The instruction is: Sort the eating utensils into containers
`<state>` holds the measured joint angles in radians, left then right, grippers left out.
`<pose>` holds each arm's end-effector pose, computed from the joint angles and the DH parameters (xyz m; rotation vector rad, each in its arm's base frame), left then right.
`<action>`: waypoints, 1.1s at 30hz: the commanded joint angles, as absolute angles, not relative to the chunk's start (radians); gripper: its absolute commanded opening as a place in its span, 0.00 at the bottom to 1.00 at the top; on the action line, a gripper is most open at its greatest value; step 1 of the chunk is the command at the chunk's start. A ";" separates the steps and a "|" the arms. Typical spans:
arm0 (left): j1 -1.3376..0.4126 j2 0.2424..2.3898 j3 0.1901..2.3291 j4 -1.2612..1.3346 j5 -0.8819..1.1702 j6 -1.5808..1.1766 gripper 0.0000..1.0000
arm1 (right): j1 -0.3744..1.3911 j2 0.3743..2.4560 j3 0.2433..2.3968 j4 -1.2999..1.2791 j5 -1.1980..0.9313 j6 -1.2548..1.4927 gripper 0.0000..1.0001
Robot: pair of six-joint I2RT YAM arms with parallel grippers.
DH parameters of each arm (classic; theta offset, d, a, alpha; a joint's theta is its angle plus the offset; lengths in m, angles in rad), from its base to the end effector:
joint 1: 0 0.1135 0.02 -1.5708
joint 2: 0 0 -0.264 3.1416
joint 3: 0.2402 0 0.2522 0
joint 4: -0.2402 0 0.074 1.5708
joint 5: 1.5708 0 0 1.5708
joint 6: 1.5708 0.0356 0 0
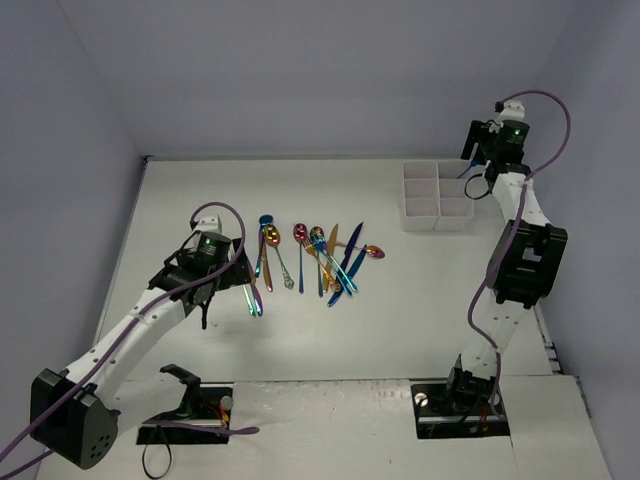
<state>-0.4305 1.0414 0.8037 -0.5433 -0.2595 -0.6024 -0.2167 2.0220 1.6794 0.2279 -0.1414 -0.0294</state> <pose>0.2000 -0.0818 0.2657 -0.3256 2.3061 -0.2148 0.4840 -0.1014 0.3128 0.0516 1.6840 -0.0658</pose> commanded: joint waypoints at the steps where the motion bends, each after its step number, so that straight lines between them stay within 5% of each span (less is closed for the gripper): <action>1: -0.423 1.065 0.805 -0.518 -0.280 -0.675 0.97 | -0.224 1.794 1.640 0.292 -0.121 -0.020 0.81; 9: -0.423 1.174 0.799 -0.478 -0.316 -0.784 0.90 | -0.199 1.485 1.429 0.259 -0.133 0.116 0.88; 16: -0.419 1.318 0.804 -0.385 -0.330 -0.813 0.68 | -0.058 1.286 1.215 0.259 -0.043 0.150 0.88; 33: -0.401 1.574 0.909 -0.309 -0.331 -0.796 0.44 | 0.117 1.189 1.102 0.258 0.009 0.076 0.89</action>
<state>-0.4131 1.5576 0.8571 -0.3546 -0.3088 -0.7934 0.0937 1.2418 1.0991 0.1829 -0.0338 0.1094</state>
